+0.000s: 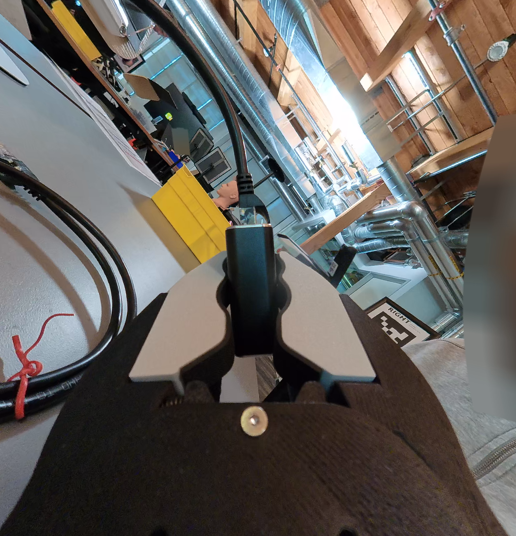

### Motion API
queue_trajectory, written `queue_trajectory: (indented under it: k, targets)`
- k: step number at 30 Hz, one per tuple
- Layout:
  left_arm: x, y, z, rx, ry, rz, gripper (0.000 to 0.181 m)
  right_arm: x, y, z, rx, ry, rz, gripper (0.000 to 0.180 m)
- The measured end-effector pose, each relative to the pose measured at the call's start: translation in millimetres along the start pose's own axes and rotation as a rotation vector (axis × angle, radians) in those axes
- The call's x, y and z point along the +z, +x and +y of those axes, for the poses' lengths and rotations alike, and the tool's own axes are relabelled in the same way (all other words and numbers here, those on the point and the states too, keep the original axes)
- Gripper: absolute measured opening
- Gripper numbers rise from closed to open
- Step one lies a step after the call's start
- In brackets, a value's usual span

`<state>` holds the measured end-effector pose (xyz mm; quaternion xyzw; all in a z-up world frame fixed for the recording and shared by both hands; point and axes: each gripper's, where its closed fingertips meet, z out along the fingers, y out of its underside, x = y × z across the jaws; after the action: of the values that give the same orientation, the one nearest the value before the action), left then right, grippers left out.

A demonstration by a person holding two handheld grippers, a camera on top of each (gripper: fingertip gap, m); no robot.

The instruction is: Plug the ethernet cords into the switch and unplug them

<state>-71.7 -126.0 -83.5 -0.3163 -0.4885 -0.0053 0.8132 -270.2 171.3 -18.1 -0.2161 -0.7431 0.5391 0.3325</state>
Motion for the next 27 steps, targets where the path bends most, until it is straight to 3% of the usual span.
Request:
queue_trajectory:
  k: [4,8,12,16,22,27]
  targets:
    - [1,0,2,0.012,-0.010,-0.010,0.025,-13,-31,-32,0.086,0.212,-0.152,0.030]
    - [7,0,15,0.074,-0.092,-0.038,0.025,-15,-106,-41,0.189,0.278,-0.450,0.031]
    - [18,8,36,0.129,-0.208,-0.014,0.026,-15,-193,-29,0.294,0.201,-0.727,0.031]
    - [26,17,56,0.152,-0.309,0.030,0.025,-14,-269,3,0.396,-0.028,-0.936,0.026]
    - [39,28,95,0.102,-0.474,0.094,0.026,0,-295,-2,0.374,-0.017,-1.030,0.035]
    - [45,28,118,0.084,-0.569,0.074,0.026,5,-295,-15,0.627,-0.019,-1.203,0.033]
